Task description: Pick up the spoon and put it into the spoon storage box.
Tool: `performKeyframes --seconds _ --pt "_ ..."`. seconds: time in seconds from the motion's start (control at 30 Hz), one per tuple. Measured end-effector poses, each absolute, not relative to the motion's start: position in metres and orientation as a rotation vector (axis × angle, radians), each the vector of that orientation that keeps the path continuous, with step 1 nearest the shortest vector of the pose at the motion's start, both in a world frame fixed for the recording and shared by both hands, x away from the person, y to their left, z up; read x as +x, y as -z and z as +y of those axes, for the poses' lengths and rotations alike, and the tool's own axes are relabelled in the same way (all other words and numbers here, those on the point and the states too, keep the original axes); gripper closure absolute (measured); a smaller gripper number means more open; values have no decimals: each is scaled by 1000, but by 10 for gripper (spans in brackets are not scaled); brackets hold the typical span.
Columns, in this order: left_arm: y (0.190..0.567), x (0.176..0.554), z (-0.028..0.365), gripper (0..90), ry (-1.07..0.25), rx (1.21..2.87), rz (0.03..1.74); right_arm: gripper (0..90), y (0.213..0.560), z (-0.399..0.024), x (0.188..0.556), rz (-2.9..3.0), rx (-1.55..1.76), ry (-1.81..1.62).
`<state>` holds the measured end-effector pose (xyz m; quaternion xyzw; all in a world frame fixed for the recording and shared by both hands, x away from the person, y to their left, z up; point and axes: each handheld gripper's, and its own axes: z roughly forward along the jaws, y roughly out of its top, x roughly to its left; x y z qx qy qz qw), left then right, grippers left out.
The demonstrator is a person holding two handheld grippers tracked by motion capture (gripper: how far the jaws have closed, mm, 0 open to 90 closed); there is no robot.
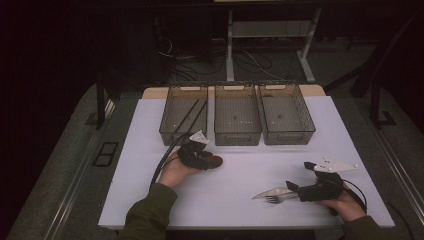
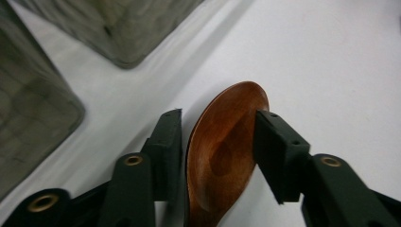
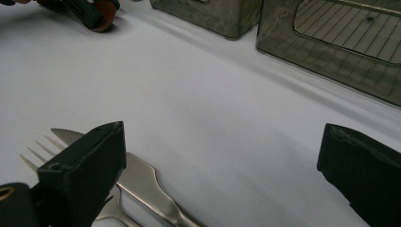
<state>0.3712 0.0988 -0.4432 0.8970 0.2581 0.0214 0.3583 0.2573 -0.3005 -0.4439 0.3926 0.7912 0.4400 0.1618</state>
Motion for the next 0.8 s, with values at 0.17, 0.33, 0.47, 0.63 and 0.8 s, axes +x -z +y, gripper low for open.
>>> performKeyframes --seconds 0.17,0.33,0.47,0.63,0.8 --pt "442 369 98 624 -33 2333 626 16 444 -300 257 2260 1119 -1256" --pt "442 366 96 700 -37 2357 586 16 444 -300 257 2261 1119 -1254" --pt "442 365 96 745 -39 2363 570 16 444 -300 258 2261 1119 -1255" --pt "442 365 96 773 -33 2366 568 16 444 -300 257 2264 1114 -1257" --pt "442 365 95 784 -29 2366 568 15 443 -298 256 2272 1102 -1269"
